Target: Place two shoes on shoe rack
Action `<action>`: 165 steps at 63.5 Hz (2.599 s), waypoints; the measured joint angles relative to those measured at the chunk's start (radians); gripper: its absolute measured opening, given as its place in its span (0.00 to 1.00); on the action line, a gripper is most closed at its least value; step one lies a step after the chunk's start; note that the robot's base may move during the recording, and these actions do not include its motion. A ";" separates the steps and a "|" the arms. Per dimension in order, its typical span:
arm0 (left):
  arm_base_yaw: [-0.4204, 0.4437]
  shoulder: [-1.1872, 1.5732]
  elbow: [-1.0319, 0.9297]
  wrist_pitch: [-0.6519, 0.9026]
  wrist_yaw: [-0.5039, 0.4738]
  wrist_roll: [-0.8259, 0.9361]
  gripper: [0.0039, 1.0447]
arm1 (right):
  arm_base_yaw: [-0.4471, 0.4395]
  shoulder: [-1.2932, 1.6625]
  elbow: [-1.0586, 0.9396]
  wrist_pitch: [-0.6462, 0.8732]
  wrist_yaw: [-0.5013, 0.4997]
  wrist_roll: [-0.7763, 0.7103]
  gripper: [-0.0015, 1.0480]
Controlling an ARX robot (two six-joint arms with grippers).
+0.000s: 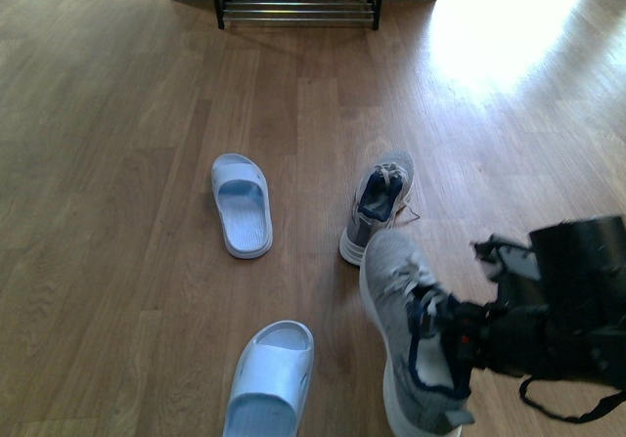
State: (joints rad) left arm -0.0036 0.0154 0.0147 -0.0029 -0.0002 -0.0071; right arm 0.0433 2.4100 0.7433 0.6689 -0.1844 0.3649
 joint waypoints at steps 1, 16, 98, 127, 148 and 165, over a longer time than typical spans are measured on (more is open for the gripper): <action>0.000 0.000 0.000 0.000 0.000 0.000 0.91 | -0.011 -0.037 -0.011 -0.012 0.001 -0.003 0.01; 0.000 0.000 0.000 0.000 0.000 0.000 0.91 | -0.136 -0.473 -0.128 -0.169 -0.005 -0.040 0.01; 0.000 0.000 0.000 0.000 0.000 0.000 0.91 | -0.292 -1.229 -0.310 -0.416 -0.091 -0.100 0.01; 0.000 0.000 0.000 0.000 0.000 0.000 0.91 | -0.290 -1.229 -0.309 -0.416 -0.094 -0.100 0.01; 0.000 0.000 0.000 0.000 0.000 0.000 0.91 | -0.290 -1.227 -0.309 -0.417 -0.094 -0.100 0.01; 0.000 0.000 0.000 0.000 0.000 0.000 0.91 | -0.290 -1.227 -0.310 -0.417 -0.094 -0.100 0.01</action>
State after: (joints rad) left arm -0.0036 0.0154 0.0147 -0.0025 -0.0002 -0.0071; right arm -0.2462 1.1828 0.4335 0.2523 -0.2783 0.2653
